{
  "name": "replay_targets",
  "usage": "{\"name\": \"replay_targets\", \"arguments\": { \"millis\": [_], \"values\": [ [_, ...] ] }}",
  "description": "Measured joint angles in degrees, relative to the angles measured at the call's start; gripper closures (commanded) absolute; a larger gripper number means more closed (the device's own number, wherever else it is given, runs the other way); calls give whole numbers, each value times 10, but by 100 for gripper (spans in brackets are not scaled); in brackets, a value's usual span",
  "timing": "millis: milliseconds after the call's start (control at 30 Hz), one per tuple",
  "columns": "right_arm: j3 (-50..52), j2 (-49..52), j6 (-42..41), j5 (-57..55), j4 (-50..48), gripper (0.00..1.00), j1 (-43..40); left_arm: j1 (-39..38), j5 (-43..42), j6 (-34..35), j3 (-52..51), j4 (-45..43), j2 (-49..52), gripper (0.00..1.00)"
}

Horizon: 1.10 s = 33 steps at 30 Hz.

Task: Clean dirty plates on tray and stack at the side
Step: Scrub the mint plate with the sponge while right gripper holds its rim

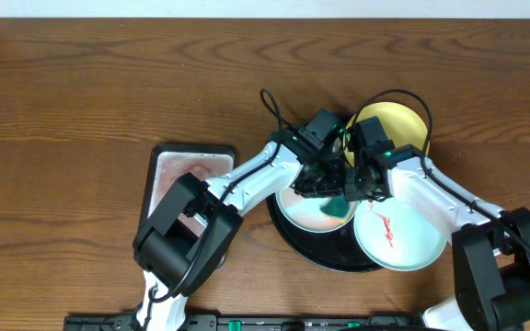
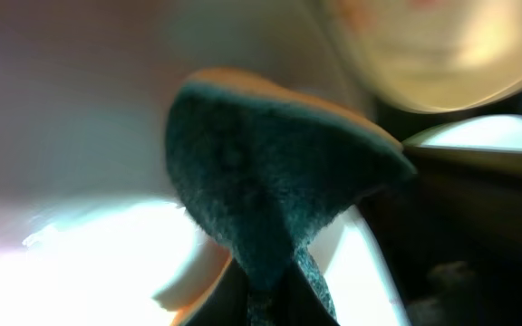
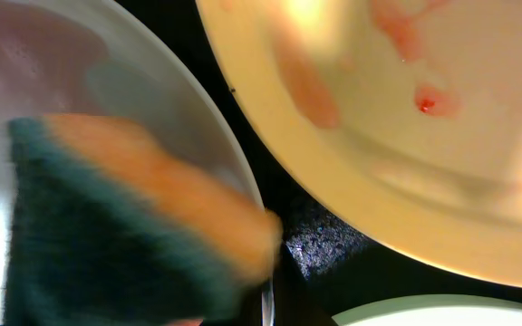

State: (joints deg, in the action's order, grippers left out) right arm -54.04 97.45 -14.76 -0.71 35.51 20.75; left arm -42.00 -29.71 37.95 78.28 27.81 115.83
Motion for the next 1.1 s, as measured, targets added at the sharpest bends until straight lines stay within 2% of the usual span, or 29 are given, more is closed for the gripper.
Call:
{"name": "replay_targets", "arguments": {
  "millis": [133, 433, 633, 833, 967, 1100],
  "values": [
    [0, -1, 2, -1, 0, 99, 0, 1, 85, -4, 2, 76, 2, 93],
    [0, -1, 2, 6, 1, 99, 5, -8, 313, -18, 21, 164, -3, 93],
    [0, -1, 2, 12, 0, 99, 9, -8, 377, -20, 22, 167, -3, 93],
    [-3, -1, 2, 20, 7, 99, 9, -2, 381, -18, 19, 121, -1, 93],
    [-6, -1, 2, 19, 9, 99, 9, 13, 316, 0, 16, 70, -1, 93],
    [-7, -1, 6, 17, 9, 99, 9, 20, 242, 50, 12, 19, 2, 93]
  ]
}}
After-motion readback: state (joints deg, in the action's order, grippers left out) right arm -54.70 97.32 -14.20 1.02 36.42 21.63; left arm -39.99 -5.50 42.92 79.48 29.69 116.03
